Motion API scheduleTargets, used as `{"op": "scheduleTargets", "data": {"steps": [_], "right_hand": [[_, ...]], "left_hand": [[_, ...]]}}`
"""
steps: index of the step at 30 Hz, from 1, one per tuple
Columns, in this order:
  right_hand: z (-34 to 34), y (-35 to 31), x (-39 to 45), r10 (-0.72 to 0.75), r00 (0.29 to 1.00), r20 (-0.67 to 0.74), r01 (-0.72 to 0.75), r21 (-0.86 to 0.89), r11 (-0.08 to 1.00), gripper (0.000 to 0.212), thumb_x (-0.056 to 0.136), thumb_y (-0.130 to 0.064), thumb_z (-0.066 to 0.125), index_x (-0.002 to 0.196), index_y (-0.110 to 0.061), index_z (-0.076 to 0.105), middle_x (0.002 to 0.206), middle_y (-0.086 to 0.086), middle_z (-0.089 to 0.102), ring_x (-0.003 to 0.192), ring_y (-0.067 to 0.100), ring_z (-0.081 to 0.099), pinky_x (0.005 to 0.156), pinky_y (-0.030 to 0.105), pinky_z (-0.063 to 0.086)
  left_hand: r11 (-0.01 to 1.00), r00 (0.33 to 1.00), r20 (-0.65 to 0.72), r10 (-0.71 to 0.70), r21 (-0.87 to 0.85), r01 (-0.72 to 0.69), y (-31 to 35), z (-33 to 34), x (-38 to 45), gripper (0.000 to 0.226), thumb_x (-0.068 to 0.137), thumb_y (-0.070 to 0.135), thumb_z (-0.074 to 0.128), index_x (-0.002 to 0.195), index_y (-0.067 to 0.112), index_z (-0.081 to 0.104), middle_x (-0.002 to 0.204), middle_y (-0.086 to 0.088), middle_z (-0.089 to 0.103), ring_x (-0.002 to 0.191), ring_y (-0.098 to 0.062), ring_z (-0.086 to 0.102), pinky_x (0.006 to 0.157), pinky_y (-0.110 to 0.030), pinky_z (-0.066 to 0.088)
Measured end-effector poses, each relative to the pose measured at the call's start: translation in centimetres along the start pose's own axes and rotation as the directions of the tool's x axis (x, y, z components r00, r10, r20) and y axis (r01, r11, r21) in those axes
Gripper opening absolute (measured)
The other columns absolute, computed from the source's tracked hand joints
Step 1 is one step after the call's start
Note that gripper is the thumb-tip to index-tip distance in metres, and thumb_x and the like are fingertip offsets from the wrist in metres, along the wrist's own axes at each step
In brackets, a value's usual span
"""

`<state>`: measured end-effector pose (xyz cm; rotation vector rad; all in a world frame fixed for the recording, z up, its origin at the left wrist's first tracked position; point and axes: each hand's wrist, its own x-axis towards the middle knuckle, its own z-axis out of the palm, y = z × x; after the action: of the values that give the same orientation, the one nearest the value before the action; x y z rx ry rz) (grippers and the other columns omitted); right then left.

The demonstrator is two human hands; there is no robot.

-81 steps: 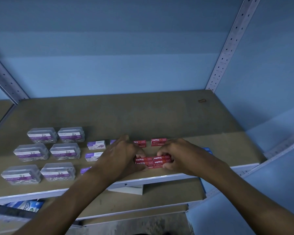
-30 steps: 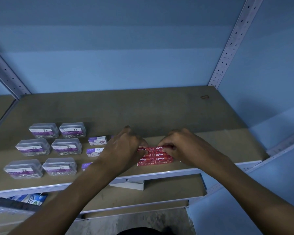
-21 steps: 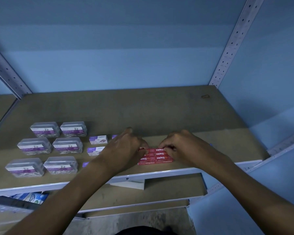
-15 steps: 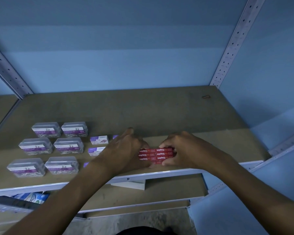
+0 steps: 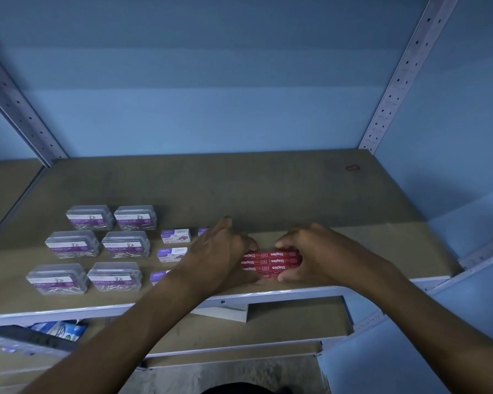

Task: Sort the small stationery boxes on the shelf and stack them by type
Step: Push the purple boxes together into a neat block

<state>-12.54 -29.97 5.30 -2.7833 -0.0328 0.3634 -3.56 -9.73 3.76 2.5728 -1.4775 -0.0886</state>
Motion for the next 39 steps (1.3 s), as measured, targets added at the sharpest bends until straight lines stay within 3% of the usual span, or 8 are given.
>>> {"op": "scheduleTargets", "data": {"steps": [3, 8, 12, 18, 23, 28, 33, 39], "right_hand": [[-1.6, -1.2, 0.0, 0.02, 0.997, -0.077, -0.017, 0.046, 0.999, 0.073, 0.074, -0.06, 0.08, 0.138, -0.032, 0.059, 0.13, -0.01, 0.067, 0.099, 0.004, 0.061, 0.084, 0.023, 0.053], [-2.8, -4.6, 2.1, -0.064, 0.979, -0.194, 0.079, 0.069, 0.995, 0.043, 0.087, -0.041, 0.076, 0.127, -0.03, 0.068, 0.12, -0.012, 0.07, 0.091, -0.005, 0.055, 0.082, 0.008, 0.044], [-1.5, -7.7, 4.6, -0.125, 0.971, -0.206, 0.139, 0.053, 0.989, 0.03, 0.089, -0.033, 0.074, 0.119, -0.027, 0.074, 0.11, -0.008, 0.074, 0.087, -0.001, 0.061, 0.083, 0.02, 0.053], [0.9, -10.2, 7.3, -0.119, 0.979, -0.163, 0.128, 0.048, 0.991, 0.026, 0.087, -0.03, 0.076, 0.113, -0.027, 0.077, 0.104, -0.007, 0.075, 0.082, 0.003, 0.062, 0.074, 0.024, 0.051], [1.9, -10.8, 8.0, -0.083, 0.987, -0.134, 0.084, 0.005, 0.996, 0.018, 0.086, -0.03, 0.07, 0.103, -0.026, 0.077, 0.093, -0.004, 0.075, 0.08, 0.01, 0.067, 0.074, 0.037, 0.057], [2.4, -10.9, 8.1, -0.016, 0.989, -0.144, 0.016, 0.001, 1.0, 0.02, 0.086, -0.024, 0.071, 0.105, -0.027, 0.078, 0.098, -0.002, 0.077, 0.085, 0.014, 0.07, 0.078, 0.037, 0.059], [1.9, -11.2, 7.6, -0.007, 0.988, -0.152, 0.014, 0.043, 0.999, 0.023, 0.089, -0.024, 0.073, 0.111, -0.026, 0.078, 0.109, -0.003, 0.077, 0.092, 0.012, 0.07, 0.083, 0.034, 0.058], [1.5, -11.7, 6.4, -0.056, 0.989, -0.14, 0.059, 0.017, 0.998, 0.022, 0.089, -0.026, 0.073, 0.111, -0.028, 0.077, 0.106, -0.006, 0.077, 0.092, 0.008, 0.07, 0.081, 0.029, 0.057]], "left_hand": [[0.998, 0.996, -0.066, -0.057, 0.003, 0.058, -0.8, -1.7, -1.3, 0.057, 0.078, 0.066, 0.063, 0.123, 0.031, 0.061, 0.12, 0.011, 0.065, 0.116, -0.015, 0.046, 0.088, -0.027, 0.047], [0.983, 0.975, -0.124, -0.183, 0.01, 0.186, -6.4, -4.5, -4.7, 0.035, 0.079, 0.052, 0.071, 0.109, 0.034, 0.071, 0.107, 0.011, 0.072, 0.093, -0.014, 0.053, 0.073, -0.024, 0.047], [0.973, 0.971, -0.125, -0.206, 0.075, 0.216, -9.2, -5.0, -7.2, 0.023, 0.081, 0.044, 0.072, 0.101, 0.033, 0.073, 0.101, 0.009, 0.074, 0.096, -0.016, 0.055, 0.068, -0.022, 0.044], [0.979, 0.98, -0.091, -0.175, 0.091, 0.183, -10.5, -4.1, -8.0, 0.021, 0.083, 0.051, 0.066, 0.098, 0.037, 0.071, 0.095, 0.011, 0.071, 0.103, -0.016, 0.053, 0.073, -0.03, 0.053], [0.979, 0.977, -0.078, -0.199, 0.022, 0.201, -11.2, -2.7, -7.6, 0.024, 0.083, 0.052, 0.066, 0.104, 0.042, 0.069, 0.102, 0.006, 0.067, 0.1, -0.017, 0.058, 0.075, -0.027, 0.052], [0.984, 0.981, -0.115, -0.154, 0.067, 0.162, -11.1, -2.1, -7.0, 0.019, 0.085, 0.045, 0.067, 0.102, 0.038, 0.072, 0.105, 0.008, 0.071, 0.101, -0.015, 0.055, 0.069, -0.02, 0.034], [0.977, 0.97, -0.134, -0.201, 0.046, 0.208, -11.7, -1.8, -7.3, 0.024, 0.082, 0.053, 0.065, 0.104, 0.044, 0.068, 0.107, 0.008, 0.068, 0.102, -0.015, 0.057, 0.077, -0.027, 0.053], [0.981, 0.972, -0.147, -0.185, 0.038, 0.192, -10.8, -2.9, -8.4, 0.027, 0.082, 0.052, 0.066, 0.107, 0.042, 0.069, 0.111, 0.006, 0.068, 0.104, -0.016, 0.057, 0.081, -0.029, 0.054]]}}
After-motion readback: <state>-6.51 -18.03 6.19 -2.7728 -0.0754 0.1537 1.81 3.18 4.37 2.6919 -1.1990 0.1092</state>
